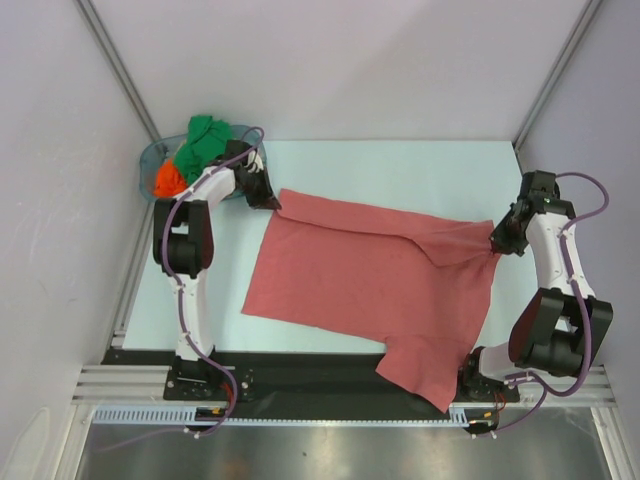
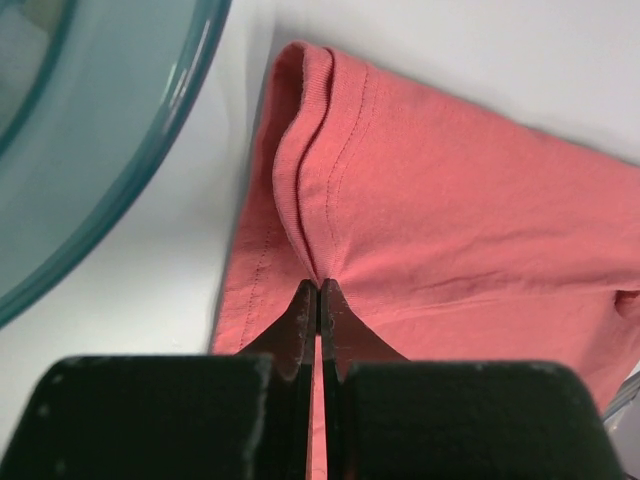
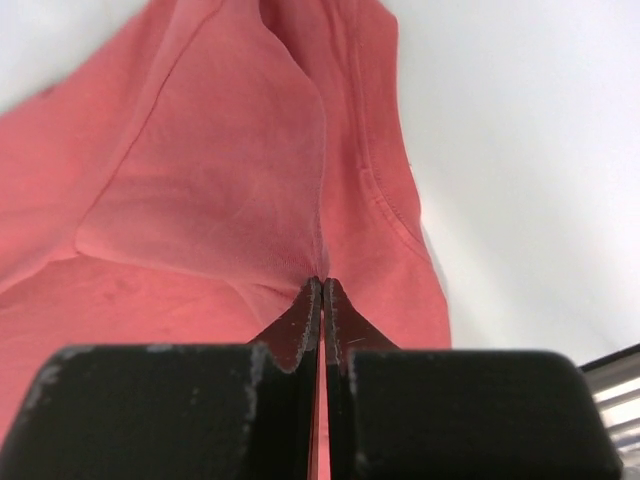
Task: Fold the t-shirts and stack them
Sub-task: Fold the tshirt
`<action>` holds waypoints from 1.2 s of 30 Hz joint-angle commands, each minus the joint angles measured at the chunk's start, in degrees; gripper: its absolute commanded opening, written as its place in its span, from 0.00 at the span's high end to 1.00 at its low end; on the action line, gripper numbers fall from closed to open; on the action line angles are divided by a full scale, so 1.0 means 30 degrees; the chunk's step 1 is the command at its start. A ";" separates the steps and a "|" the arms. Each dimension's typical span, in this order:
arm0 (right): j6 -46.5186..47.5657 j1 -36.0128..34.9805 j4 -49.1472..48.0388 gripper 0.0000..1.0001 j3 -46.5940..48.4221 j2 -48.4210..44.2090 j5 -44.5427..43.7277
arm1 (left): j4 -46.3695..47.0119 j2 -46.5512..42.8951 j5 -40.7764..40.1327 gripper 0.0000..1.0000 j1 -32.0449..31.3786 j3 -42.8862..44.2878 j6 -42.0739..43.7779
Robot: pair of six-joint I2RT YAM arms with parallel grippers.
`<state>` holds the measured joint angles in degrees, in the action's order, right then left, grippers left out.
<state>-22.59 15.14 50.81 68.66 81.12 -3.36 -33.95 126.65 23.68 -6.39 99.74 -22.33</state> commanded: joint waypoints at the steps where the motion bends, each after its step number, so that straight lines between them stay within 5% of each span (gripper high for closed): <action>1: 0.0410 0.0111 0.0466 1.00 -0.0095 -0.0498 0.0005 | -0.0283 -0.1083 -0.0306 1.00 0.0110 -0.0142 0.0587; 36: -0.0146 0.0140 0.0849 1.00 -0.2145 -0.0586 -0.0552 | -0.1250 -0.0703 -0.1418 1.00 0.0110 -0.0524 0.1173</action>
<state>-23.49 15.14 54.72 62.74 79.05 -3.33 -37.93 126.65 20.69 -6.39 98.59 -20.25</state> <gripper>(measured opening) 0.011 0.011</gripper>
